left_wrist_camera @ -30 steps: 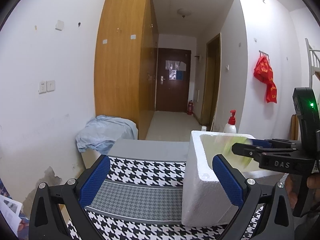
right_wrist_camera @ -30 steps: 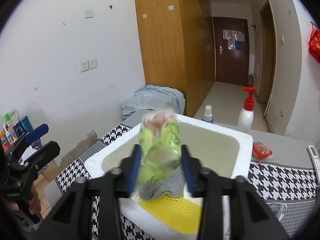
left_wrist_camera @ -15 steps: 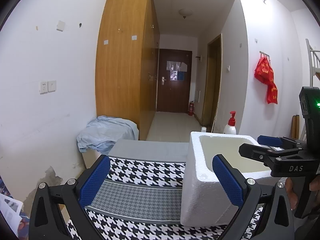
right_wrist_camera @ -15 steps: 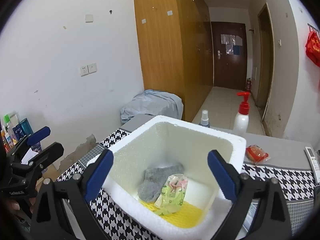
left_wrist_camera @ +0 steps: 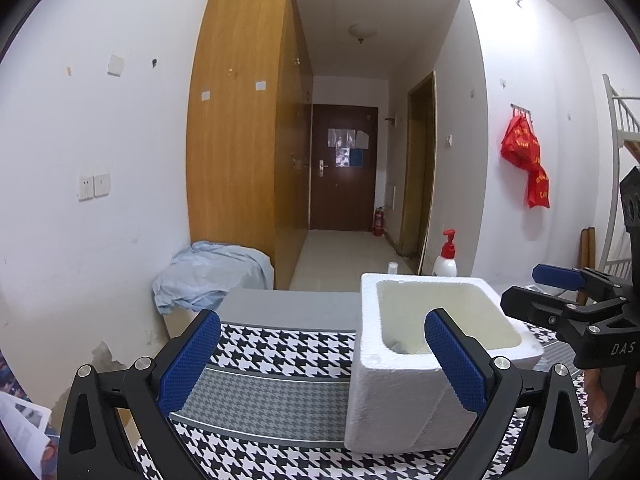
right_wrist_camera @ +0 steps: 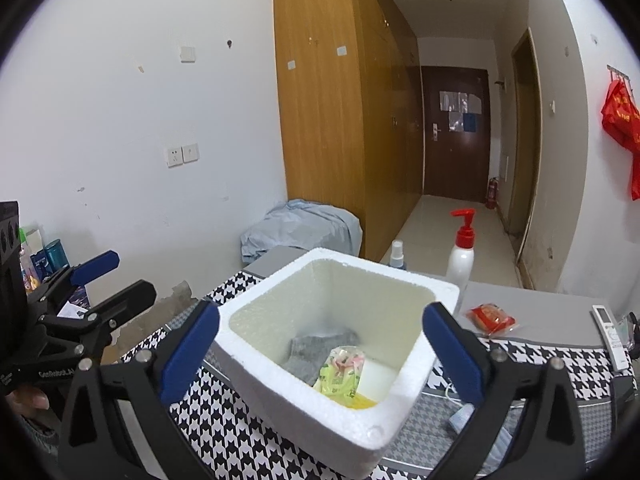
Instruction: Organize soft objects
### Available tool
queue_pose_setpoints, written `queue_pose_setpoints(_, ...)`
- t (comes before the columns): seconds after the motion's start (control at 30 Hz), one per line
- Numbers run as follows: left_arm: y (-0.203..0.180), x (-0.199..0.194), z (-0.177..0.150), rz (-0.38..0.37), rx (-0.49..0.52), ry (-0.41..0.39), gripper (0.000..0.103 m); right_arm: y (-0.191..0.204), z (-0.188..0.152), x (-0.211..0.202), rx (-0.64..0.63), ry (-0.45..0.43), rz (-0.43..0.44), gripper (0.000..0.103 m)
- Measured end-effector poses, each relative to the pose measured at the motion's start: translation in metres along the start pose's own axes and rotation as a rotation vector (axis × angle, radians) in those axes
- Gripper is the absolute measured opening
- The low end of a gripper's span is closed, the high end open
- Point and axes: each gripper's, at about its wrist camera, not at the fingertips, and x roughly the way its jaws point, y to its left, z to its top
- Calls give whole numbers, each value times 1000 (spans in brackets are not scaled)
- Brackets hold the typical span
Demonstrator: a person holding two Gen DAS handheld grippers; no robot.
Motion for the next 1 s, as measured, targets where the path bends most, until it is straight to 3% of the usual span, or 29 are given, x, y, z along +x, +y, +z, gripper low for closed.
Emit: queue_pose_setpoints(1.0, -59, -50, 2, -64, 52, -54, 102, -16, -27, -85, -17, -94, -65, 103)
